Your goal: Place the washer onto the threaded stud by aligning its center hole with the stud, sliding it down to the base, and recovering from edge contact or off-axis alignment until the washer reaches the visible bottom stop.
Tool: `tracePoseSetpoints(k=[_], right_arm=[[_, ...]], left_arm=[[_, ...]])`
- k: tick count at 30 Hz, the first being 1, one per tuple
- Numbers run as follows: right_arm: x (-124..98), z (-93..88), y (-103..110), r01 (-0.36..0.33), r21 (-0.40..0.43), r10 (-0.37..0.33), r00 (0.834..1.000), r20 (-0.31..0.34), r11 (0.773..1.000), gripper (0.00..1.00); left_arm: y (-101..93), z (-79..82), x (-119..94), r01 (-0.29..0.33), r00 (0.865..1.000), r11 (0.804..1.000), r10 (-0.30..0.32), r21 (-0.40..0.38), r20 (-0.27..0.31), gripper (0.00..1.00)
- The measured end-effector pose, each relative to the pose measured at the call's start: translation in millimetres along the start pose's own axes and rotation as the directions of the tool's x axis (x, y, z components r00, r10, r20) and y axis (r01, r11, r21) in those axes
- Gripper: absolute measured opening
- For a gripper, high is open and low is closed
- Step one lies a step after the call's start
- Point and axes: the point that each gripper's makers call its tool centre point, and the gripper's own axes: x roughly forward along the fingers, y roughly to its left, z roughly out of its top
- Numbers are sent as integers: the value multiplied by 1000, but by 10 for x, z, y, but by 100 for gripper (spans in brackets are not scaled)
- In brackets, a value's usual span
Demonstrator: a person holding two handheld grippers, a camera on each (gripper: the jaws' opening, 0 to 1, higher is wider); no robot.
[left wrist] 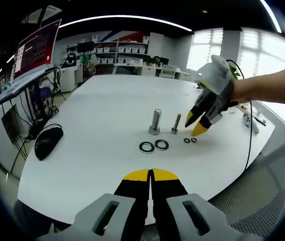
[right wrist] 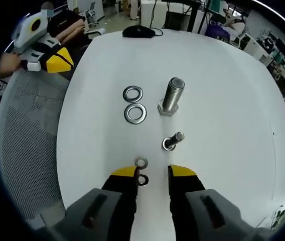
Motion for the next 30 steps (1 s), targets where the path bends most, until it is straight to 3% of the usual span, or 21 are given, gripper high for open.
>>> tracePoseSetpoints(k=[9, 30], right_arm=[[18, -83, 95, -23, 0, 23, 1000, -7, 1000, 26], [80, -30, 224, -45, -25, 44, 999, -24, 999, 27]], left_arm=[[1, -4, 2, 0, 1000, 1000, 0, 0, -2, 0], [-10, -13, 4, 3, 1000, 1000, -3, 3, -8, 0]])
